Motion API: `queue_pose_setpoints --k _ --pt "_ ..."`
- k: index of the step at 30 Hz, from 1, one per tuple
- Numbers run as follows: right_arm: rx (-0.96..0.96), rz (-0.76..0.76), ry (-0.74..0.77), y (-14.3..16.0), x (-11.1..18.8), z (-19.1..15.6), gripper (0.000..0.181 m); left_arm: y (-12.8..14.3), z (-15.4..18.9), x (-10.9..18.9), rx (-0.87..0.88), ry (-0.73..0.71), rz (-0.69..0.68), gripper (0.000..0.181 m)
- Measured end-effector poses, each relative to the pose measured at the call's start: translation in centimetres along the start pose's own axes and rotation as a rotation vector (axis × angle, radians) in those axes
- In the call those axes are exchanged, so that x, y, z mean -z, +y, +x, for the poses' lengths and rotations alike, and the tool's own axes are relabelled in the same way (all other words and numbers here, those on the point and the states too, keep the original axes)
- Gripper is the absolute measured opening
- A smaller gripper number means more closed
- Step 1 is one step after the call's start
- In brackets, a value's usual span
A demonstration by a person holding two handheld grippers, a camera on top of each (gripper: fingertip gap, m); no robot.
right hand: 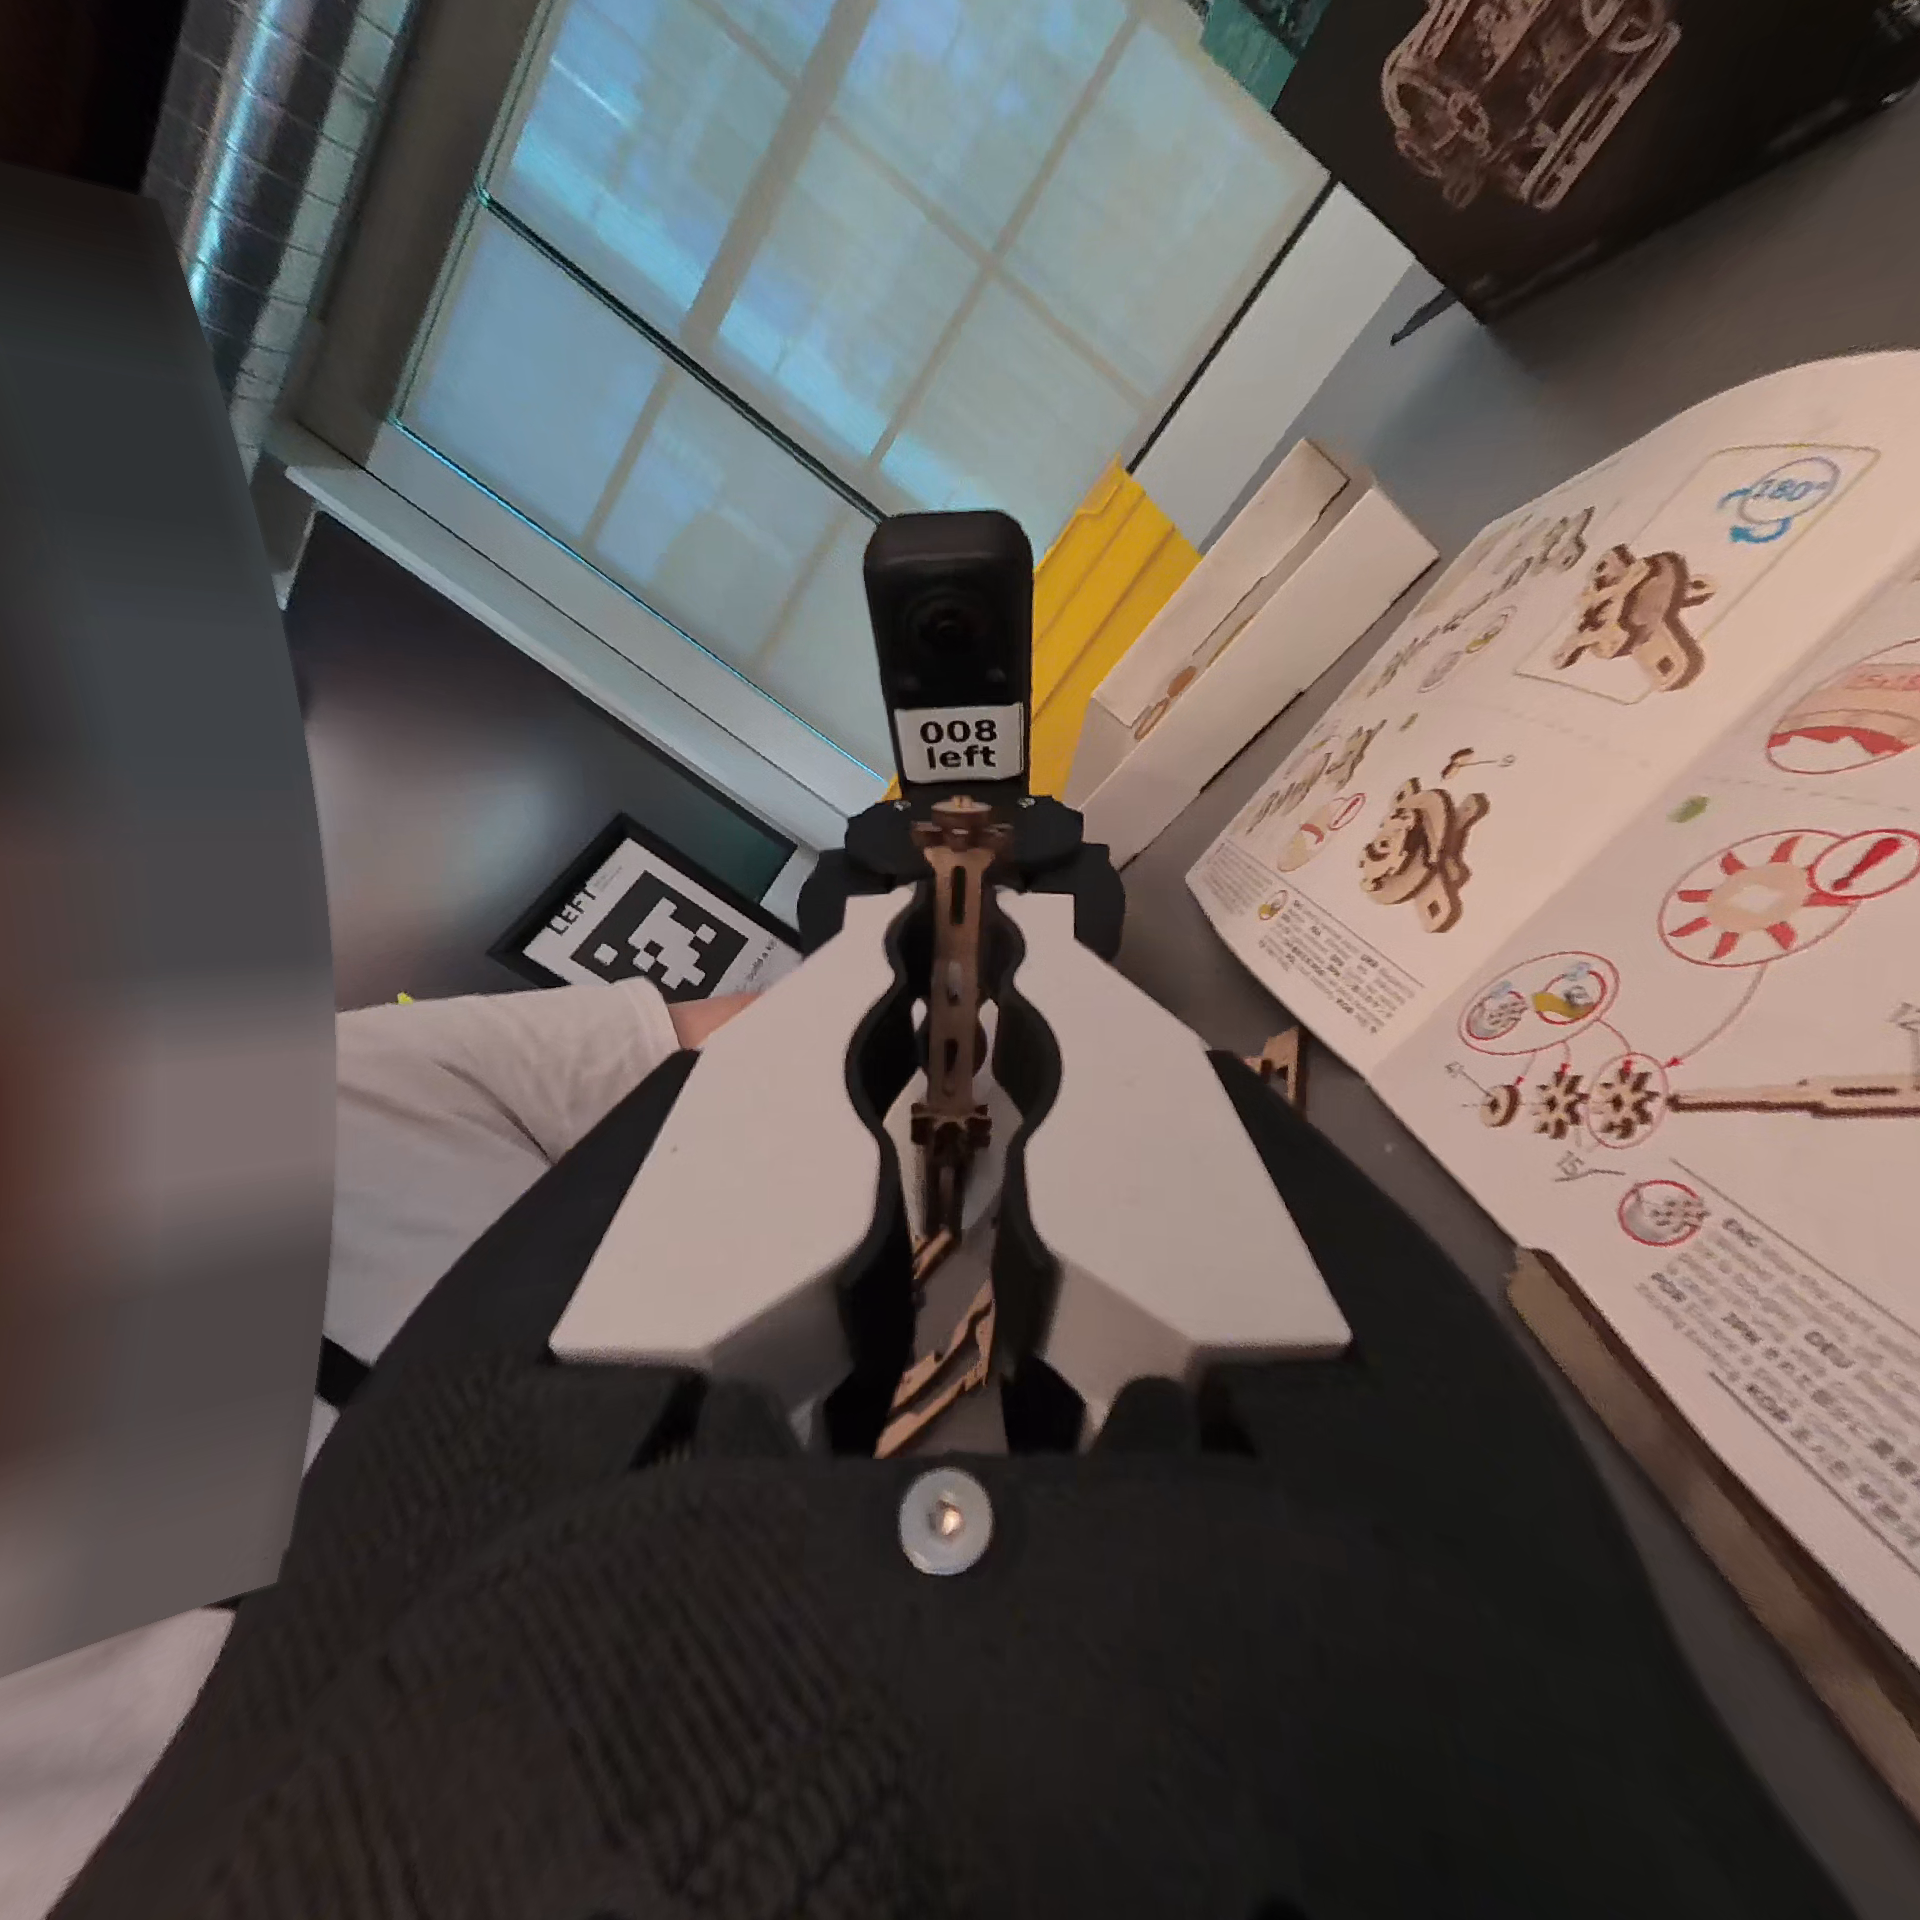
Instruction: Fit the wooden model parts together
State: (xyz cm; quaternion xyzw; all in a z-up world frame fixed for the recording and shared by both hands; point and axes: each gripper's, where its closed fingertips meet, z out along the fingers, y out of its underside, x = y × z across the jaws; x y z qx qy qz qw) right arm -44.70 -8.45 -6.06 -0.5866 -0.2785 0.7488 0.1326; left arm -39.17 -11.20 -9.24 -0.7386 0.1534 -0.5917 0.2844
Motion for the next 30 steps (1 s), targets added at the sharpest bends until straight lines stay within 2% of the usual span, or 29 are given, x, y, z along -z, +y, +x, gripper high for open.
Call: queue_pose_setpoints --k 6,10,14,20,27,30 --pt "-0.06 0.126 -0.046 -2.0 1.4 -0.1 0.005 -1.4 -0.2 1.1 -0.016 -0.015 0.085 0.0" --pt "-0.047 0.041 -0.054 -0.8 0.7 -0.4 0.005 -1.7 -0.2 1.3 -0.065 -0.046 0.093 0.0" --pt "-0.028 0.022 -0.044 -0.5 0.7 -0.5 0.005 -1.5 0.2 1.2 -0.053 -0.015 0.083 0.0" --pt "0.018 0.072 -0.028 -0.9 0.6 -0.6 0.005 -2.3 0.2 1.2 -0.015 0.007 0.149 0.0" --pt "0.052 0.15 0.032 -1.6 0.8 -0.2 0.006 -3.1 -0.4 1.5 -0.038 -0.063 0.215 0.0" --pt "0.025 0.17 0.008 -1.8 0.8 -0.3 0.005 -3.3 -0.2 1.6 -0.07 -0.063 0.228 0.0"
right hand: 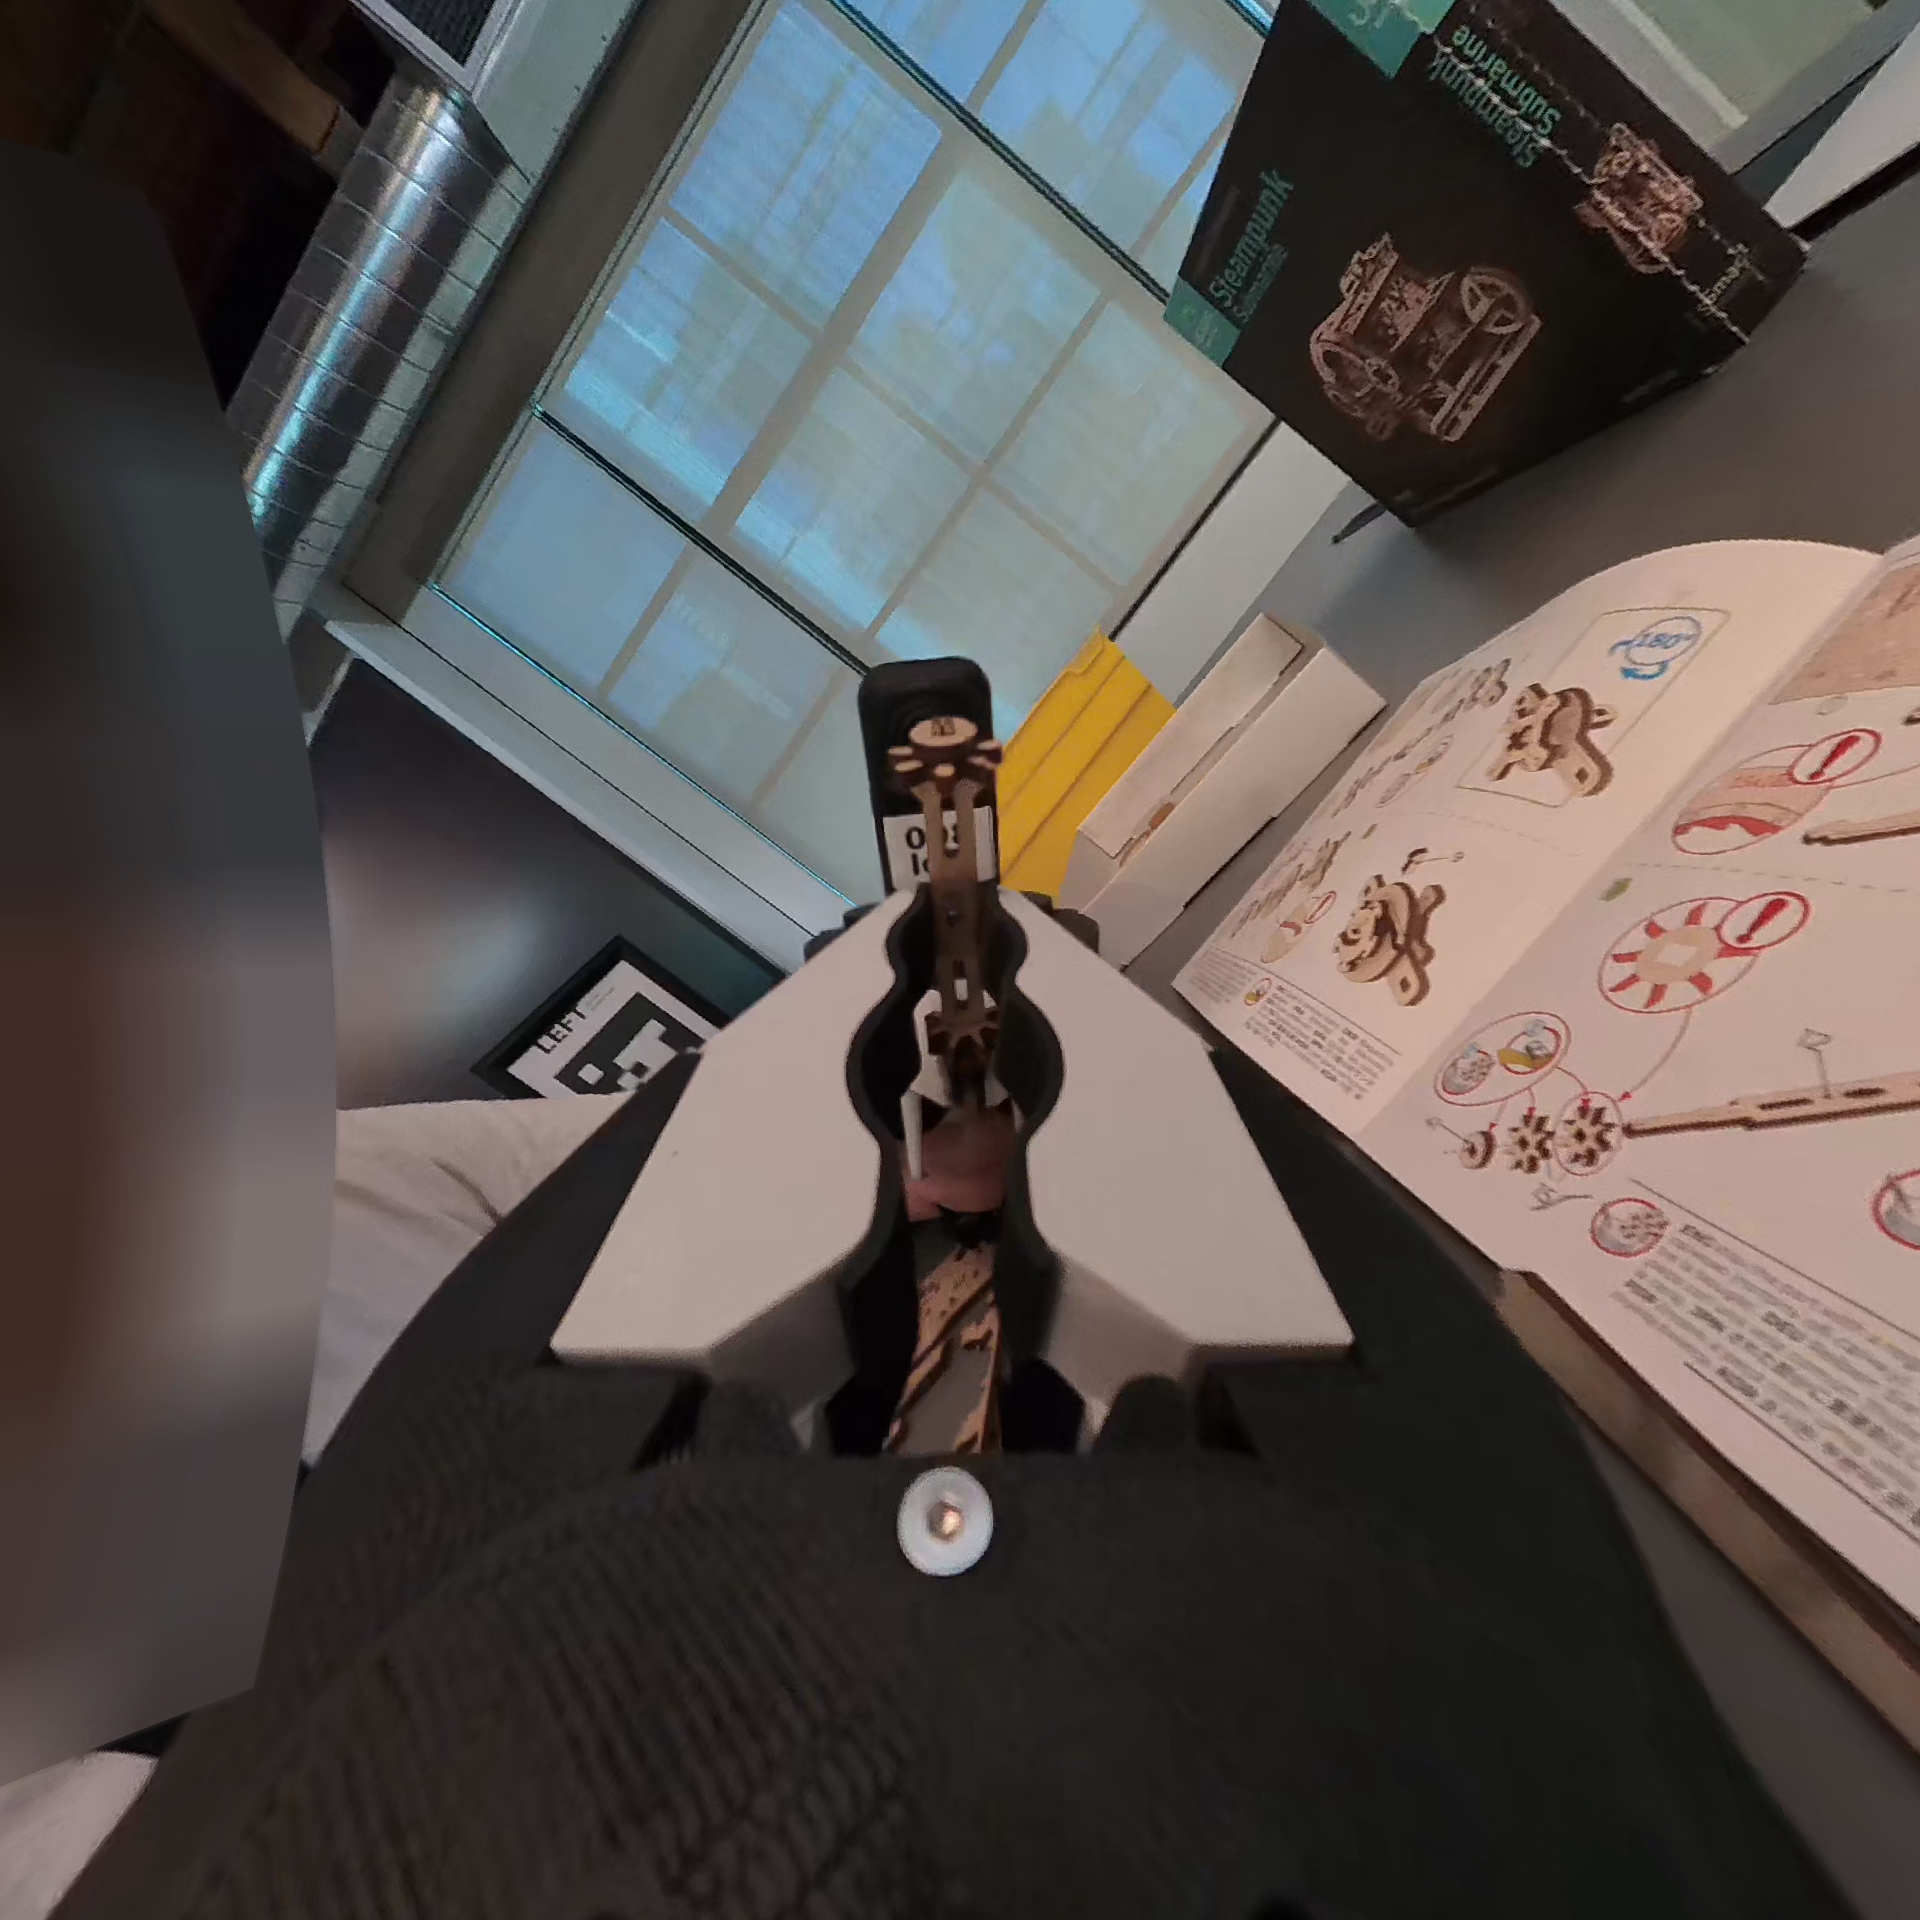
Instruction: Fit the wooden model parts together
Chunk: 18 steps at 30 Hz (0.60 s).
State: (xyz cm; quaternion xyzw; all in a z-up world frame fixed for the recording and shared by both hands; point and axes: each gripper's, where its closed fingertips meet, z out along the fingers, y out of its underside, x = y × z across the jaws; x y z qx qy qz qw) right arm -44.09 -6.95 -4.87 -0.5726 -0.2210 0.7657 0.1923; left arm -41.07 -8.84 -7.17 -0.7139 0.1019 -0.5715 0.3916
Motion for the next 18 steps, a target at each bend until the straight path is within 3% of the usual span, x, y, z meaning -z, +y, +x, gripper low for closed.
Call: queue_pose_setpoints --k 18 --pt "0.058 -0.071 0.058 1.1 -0.4 0.4 0.007 0.2 -0.4 0.5 0.007 0.0 -0.012 0.0"
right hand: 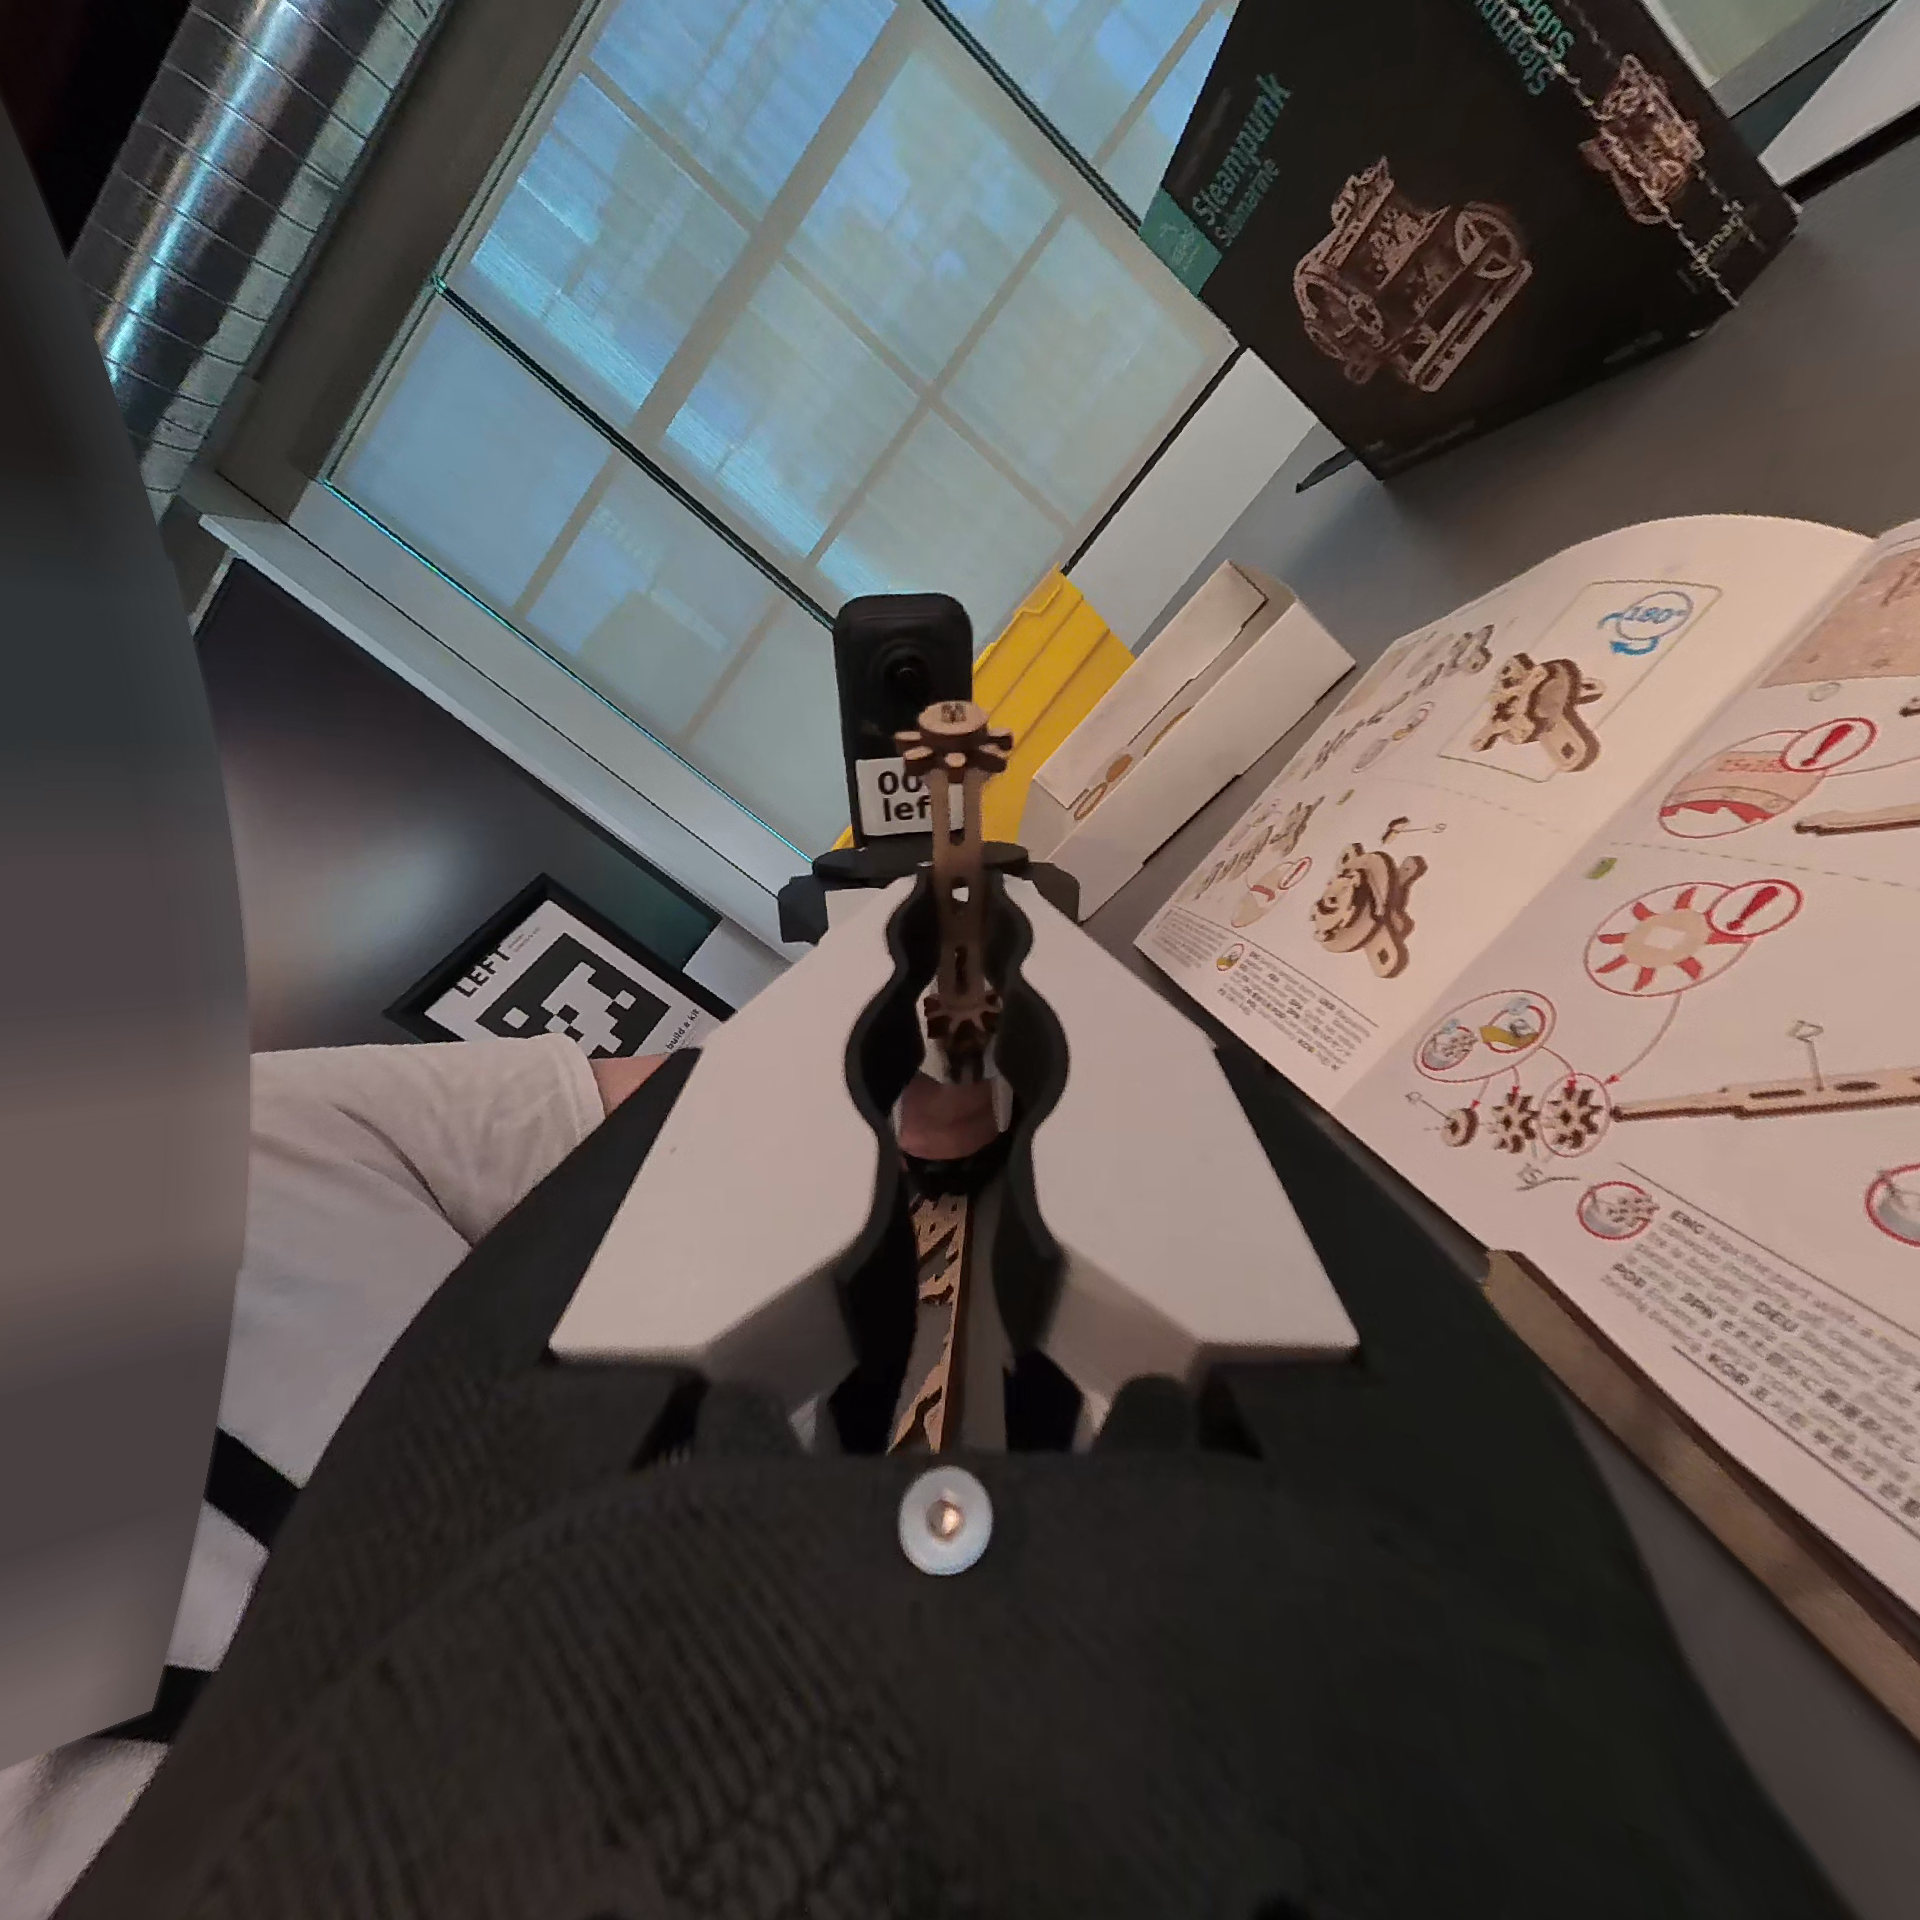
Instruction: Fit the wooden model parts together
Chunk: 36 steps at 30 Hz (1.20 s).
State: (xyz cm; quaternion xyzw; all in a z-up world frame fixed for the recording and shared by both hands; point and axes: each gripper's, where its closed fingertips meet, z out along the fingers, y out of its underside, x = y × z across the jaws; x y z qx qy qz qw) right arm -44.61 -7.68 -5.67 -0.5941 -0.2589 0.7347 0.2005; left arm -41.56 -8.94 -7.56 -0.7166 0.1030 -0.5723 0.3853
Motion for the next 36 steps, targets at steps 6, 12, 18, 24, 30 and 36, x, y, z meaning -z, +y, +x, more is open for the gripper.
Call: queue_pose_setpoints --k 6,12,18,24,30,36 --pt "0.034 -0.001 0.023 0.0 -0.1 0.1 0.008 -0.1 -0.1 0.1 0.022 0.005 0.01 0.0" --pt "-0.034 0.015 -0.009 -0.5 0.0 0.4 0.007 -0.3 -0.1 0.0 0.108 0.053 0.018 0.0" --pt "-0.001 -0.037 0.008 0.3 -0.5 0.6 0.007 -0.9 -0.3 0.3 0.163 0.078 0.06 0.0" --pt "-0.066 0.013 -0.035 -0.5 -0.2 0.4 0.011 -0.7 -0.3 0.1 0.155 0.064 0.043 0.0" --pt "-0.036 0.057 -0.042 -1.3 0.0 0.0 0.027 -0.8 -0.5 0.3 0.169 0.069 0.051 0.0" --pt "-0.041 0.062 -0.004 -1.3 0.3 0.6 0.005 -0.9 -0.2 0.2 0.125 0.059 0.06 0.0"
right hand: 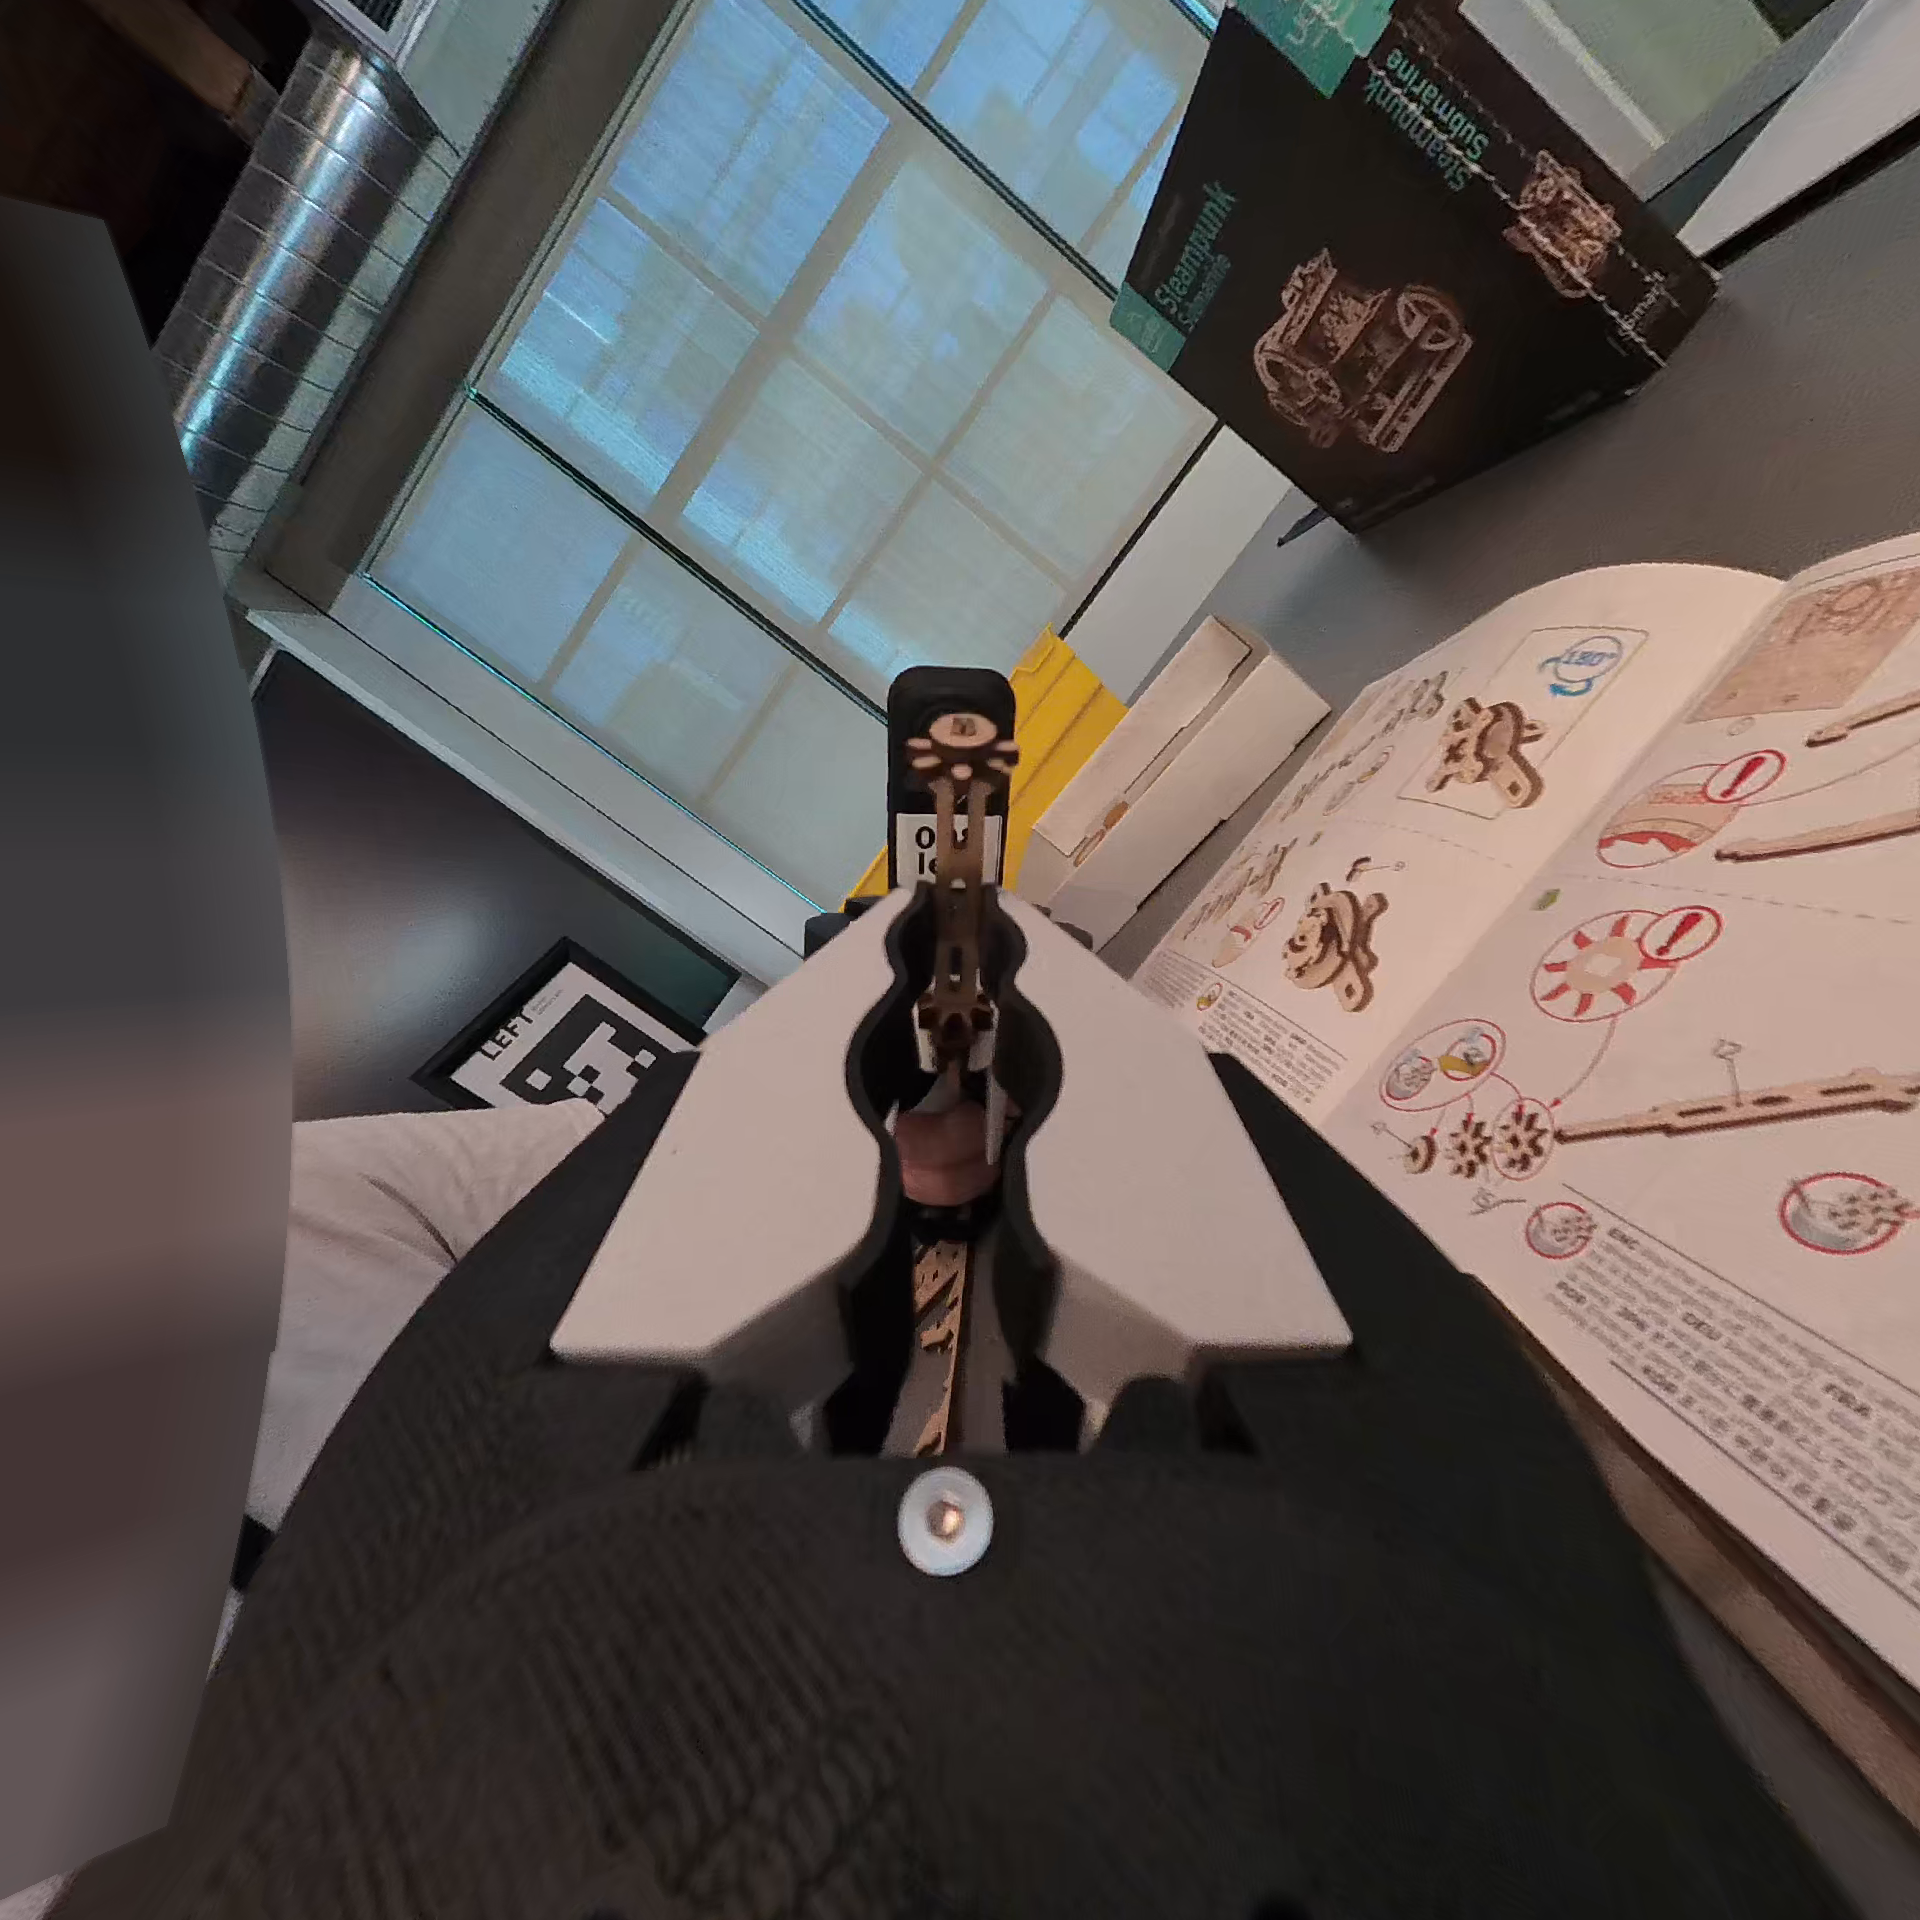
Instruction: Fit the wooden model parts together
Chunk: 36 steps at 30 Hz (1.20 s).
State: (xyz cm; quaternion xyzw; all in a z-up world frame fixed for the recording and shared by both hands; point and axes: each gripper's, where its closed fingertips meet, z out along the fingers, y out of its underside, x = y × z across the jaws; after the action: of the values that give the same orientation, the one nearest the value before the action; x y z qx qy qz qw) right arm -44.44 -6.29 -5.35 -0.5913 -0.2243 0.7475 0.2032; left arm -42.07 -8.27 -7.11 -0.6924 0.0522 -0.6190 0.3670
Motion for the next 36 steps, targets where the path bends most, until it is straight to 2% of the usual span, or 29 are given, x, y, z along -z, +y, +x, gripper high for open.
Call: queue_pose_setpoints --k 6,21,36 --pt "0.063 0.04 0.028 -0.14 0.01 -0.24 0.006 -0.3 0.14 -0.15 -0.084 -0.029 0.018 0.0" --pt "0.086 0.051 0.043 -0.09 -0.05 -0.41 0.008 -0.63 0.37 0.01 -0.095 -0.033 0.045 0.0" --pt "0.077 -0.012 0.023 0.65 -0.27 -0.62 0.009 -0.21 0.4 0.42 -0.15 -0.053 -0.03 0.0"
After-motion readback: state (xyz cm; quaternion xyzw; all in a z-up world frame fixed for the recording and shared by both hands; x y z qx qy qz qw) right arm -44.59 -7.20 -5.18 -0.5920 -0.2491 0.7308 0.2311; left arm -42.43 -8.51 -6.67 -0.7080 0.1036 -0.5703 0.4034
